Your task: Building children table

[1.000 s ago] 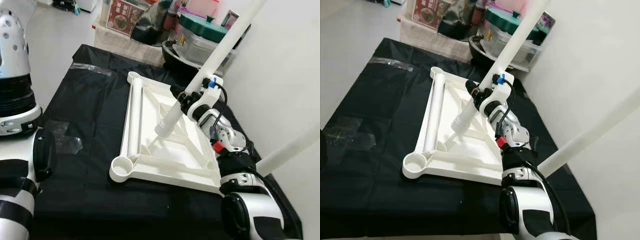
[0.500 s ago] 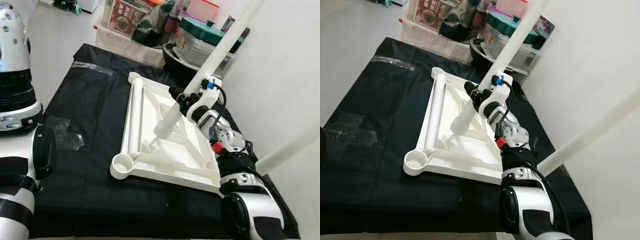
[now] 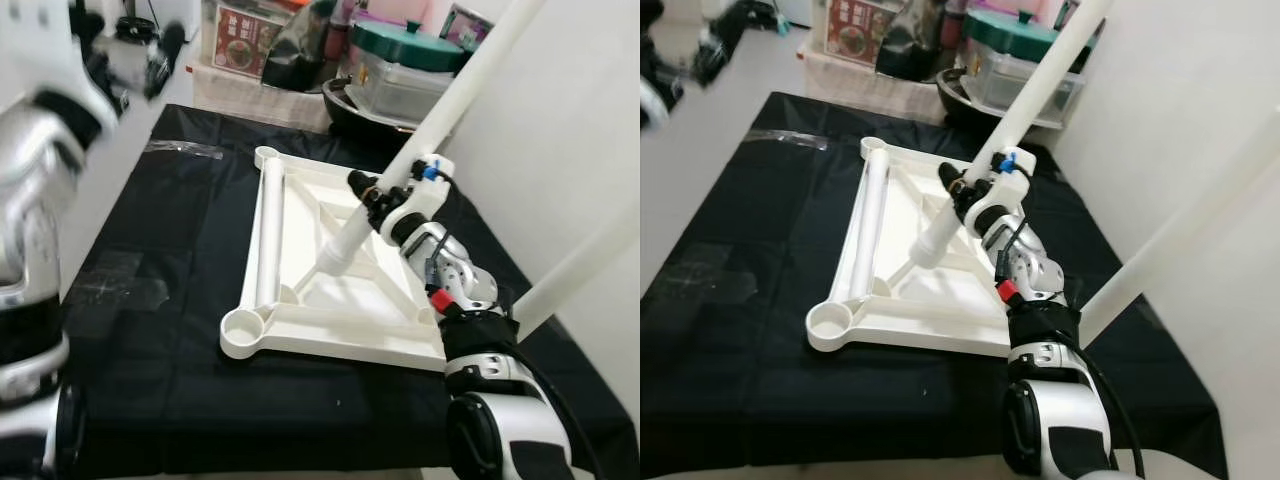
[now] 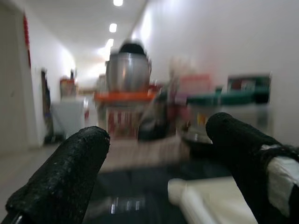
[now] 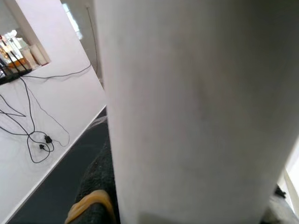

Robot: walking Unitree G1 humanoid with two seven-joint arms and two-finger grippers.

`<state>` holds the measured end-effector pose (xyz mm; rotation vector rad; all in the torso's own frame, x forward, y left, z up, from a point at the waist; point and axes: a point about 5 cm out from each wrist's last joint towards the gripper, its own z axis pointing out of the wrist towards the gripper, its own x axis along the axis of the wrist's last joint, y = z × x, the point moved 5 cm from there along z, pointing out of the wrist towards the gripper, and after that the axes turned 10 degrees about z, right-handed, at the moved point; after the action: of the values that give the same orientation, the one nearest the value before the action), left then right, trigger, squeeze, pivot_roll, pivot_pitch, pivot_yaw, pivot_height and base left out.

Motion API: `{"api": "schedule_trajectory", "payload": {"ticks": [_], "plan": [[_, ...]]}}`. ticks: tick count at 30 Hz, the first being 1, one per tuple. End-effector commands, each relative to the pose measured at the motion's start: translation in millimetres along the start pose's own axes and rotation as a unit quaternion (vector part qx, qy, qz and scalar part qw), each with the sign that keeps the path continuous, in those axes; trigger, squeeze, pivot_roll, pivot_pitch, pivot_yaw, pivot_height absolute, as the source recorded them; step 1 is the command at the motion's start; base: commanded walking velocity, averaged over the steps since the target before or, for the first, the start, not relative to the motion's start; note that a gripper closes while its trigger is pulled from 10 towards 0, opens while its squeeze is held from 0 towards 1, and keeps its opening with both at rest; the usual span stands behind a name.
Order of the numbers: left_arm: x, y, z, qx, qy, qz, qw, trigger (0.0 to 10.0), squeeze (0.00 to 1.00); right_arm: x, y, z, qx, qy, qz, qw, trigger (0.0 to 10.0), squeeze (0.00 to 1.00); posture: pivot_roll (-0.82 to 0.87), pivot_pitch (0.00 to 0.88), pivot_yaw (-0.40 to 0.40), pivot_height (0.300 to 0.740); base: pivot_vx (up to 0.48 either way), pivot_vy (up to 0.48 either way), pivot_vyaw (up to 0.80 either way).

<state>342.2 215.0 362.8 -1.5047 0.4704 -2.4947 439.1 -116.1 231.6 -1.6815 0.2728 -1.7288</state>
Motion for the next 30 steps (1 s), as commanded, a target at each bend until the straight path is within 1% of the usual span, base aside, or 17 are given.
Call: {"api": "schedule_trajectory", "payload": {"ticks": [1,2,3,5,6,7,9,11,12,14,15,17,18,20,27,29,30], "plan": [[-13.3,12.5,-11.4,-0.009,-0.01,0.008,1.0,10.0,0.0,13.2,1.7,-3.7,-0.001,0.029,-0.018,0.999,0.0,0.0,0.09,0.0,-0.211,0.74,0.0,0.0,0.0],[-13.3,12.5,-11.4,-0.009,-0.01,0.008,1.0,10.0,0.0,13.2,1.7,-3.7,-0.001,0.029,-0.018,0.999,0.0,0.0,0.09,0.0,-0.211,0.74,0.0,0.0,0.0],[-22.7,18.6,-16.7,-0.017,-0.022,0.008,1.0,10.0,0.0,15.4,0.2,-4.0,0.002,0.034,-0.02,0.999,0.0,0.0,0.09,0.0,-0.205,0.74,0.0,0.0,0.0],[-51.9,50.8,-32.5,-0.059,-0.064,0.004,0.996,10.0,0.0,23.2,-9.8,-5.5,0.019,0.051,-0.03,0.998,0.0,0.0,0.08,0.0,-0.186,0.74,0.0,0.0,0.0],[-51.9,50.8,-32.5,-0.059,-0.064,0.004,0.996,10.0,0.0,23.2,-9.8,-5.5,0.019,0.051,-0.03,0.998,0.0,0.0,0.08,0.0,-0.186,0.74,0.0,0.0,0.0],[-62.2,64.0,-39.7,-0.073,-0.08,-0.004,0.994,10.0,0.0,26.0,-14.5,-6.6,0.028,0.057,-0.034,0.997,0.0,0.0,0.08,0.0,-0.184,0.74,0.0,0.0,0.0],[-62.2,64.0,-39.7,-0.073,-0.08,-0.004,0.994,10.0,0.0,26.0,-14.5,-6.6,0.028,0.057,-0.034,0.997,0.0,0.0,0.08,0.0,-0.184,0.74,0.0,0.0,0.0],[-81.5,87.2,-54.2,-0.103,-0.111,-0.016,0.988,10.0,0.0,29.0,-24.9,-10.8,0.052,0.064,-0.04,0.996,0.0,0.0,0.07,0.0,-0.166,0.74,0.0,0.0,0.0],[-93.8,98.1,-64.9,-0.118,-0.131,-0.023,0.984,10.0,0.0,26.2,-31.5,-14.8,0.073,0.06,-0.045,0.995,0.0,0.0,0.07,0.0,-0.156,0.74,0.0,0.0,0.0],[-109.7,112.2,-80.3,-0.138,-0.157,-0.031,0.977,10.0,0.0,19.4,-40.3,-21.1,0.101,0.052,-0.051,0.992,0.0,0.0,0.06,0.0,-0.148,0.74,0.0,0.0,0.0],[-109.7,112.2,-80.3,-0.138,-0.157,-0.031,0.977,10.0,0.0,19.4,-40.3,-21.1,0.101,0.052,-0.051,0.992,0.0,0.0,0.06,0.0,-0.148,0.74,0.0,0.0,0.0],[-117.1,119.9,-89.5,-0.148,-0.17,-0.032,0.974,10.0,0.0,13.8,-45.2,-25.5,0.119,0.045,-0.059,0.99,0.0,0.0,0.06,0.0,-0.146,0.74,0.0,0.0,0.0],[-117.1,119.9,-89.5,-0.148,-0.17,-0.032,0.974,10.0,0.0,13.8,-45.2,-25.5,0.119,0.045,-0.059,0.99,0.0,0.0,0.06,0.0,-0.146,0.74,0.0,0.0,0.0],[-121.8,125.6,-96.9,-0.153,-0.179,-0.037,0.971,10.0,0.0,10.0,-47.3,-28.2,0.128,0.039,-0.067,0.989,0.0,0.0,0.06,0.0,-0.146,0.74,0.0,0.0,0.0],[-121.8,132.3,-106.0,-0.159,-0.183,-0.045,0.969,10.0,0.0,7.1,-50.4,-31.4,0.136,0.037,-0.067,0.988,0.0,0.0,0.06,0.0,-0.132,0.74,0.0,0.0,0.0],[-122.5,137.3,-113.6,-0.164,-0.186,-0.047,0.968,10.0,0.0,3.7,-53.5,-35.5,0.142,0.034,-0.063,0.987,0.0,0.0,0.05,0.0,-0.126,0.74,0.0,0.0,0.0],[-122.5,137.3,-113.6,-0.164,-0.186,-0.047,0.968,10.0,0.0,3.7,-53.5,-35.5,0.142,0.034,-0.063,0.987,0.0,0.0,0.05,0.0,-0.126,0.74,0.0,0.0,0.0]]}}
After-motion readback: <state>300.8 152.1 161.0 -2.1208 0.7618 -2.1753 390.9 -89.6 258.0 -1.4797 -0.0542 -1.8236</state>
